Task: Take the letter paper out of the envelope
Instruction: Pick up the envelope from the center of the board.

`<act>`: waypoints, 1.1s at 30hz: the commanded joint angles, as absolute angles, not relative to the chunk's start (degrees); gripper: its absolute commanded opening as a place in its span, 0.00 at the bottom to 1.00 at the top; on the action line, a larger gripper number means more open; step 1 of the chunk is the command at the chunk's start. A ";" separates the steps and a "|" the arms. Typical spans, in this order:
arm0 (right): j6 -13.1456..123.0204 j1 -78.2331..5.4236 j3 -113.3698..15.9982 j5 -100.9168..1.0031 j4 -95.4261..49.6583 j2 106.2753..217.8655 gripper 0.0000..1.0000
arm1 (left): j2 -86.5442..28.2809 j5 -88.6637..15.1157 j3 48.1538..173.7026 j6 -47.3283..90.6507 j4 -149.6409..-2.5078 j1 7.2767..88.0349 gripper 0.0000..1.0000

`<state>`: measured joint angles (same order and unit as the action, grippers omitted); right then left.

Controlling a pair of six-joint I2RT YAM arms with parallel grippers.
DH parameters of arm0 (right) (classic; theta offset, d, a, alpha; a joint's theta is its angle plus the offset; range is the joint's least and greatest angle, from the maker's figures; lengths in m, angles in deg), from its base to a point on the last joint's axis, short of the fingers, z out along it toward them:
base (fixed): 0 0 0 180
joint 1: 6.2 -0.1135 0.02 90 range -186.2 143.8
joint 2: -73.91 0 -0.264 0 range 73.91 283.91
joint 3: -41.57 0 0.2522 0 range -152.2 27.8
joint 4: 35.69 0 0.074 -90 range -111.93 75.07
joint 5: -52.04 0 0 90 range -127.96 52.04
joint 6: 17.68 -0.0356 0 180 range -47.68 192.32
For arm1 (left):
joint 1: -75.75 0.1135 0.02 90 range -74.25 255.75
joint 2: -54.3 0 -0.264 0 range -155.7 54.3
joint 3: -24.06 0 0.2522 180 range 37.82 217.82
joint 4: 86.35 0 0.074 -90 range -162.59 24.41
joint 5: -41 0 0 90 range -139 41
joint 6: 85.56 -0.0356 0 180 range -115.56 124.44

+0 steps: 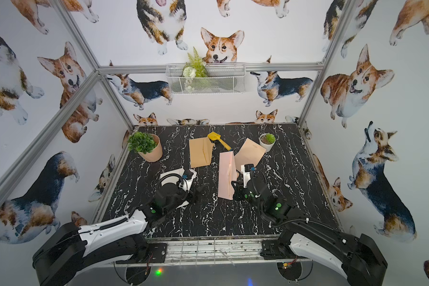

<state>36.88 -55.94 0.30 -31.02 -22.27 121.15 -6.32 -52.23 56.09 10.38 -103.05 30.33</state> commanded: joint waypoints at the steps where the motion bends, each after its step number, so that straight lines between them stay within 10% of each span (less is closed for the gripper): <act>1: 42.32 -55.95 -0.46 -34.18 -18.79 117.33 0.00 | -5.59 -40.68 55.27 12.88 -108.91 34.30 0.73; 33: 46.54 -55.95 1.66 -47.51 -28.09 114.07 0.00 | -16.81 -23.78 57.88 15.78 -117.48 35.48 0.74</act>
